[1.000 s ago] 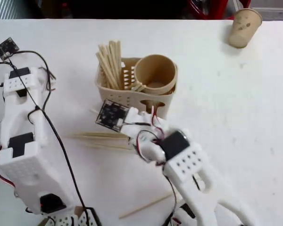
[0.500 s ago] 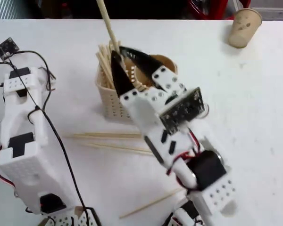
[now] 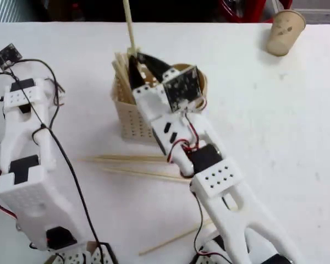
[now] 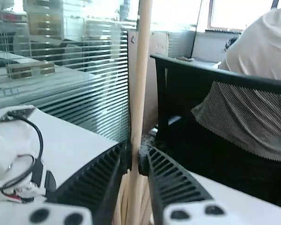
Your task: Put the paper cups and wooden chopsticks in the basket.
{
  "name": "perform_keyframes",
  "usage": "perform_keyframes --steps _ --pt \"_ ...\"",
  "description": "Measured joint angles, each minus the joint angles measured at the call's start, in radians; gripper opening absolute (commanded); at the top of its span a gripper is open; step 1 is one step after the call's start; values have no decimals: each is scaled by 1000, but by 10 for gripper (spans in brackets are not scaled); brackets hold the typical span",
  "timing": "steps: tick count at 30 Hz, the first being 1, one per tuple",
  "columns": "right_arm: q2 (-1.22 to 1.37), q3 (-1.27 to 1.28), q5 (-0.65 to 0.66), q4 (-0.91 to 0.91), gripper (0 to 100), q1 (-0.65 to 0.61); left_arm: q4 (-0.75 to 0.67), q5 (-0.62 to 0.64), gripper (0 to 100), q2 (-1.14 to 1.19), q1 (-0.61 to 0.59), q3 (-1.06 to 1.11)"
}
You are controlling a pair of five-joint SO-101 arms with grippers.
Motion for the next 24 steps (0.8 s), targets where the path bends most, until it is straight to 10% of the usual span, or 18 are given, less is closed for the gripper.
perform_keyframes --steps 7,24 --pt "-61 198 -6 -37 187 54 0 0 168 0 0 0" --pt "-534 206 161 655 130 -20 0 0 168 0 0 0"
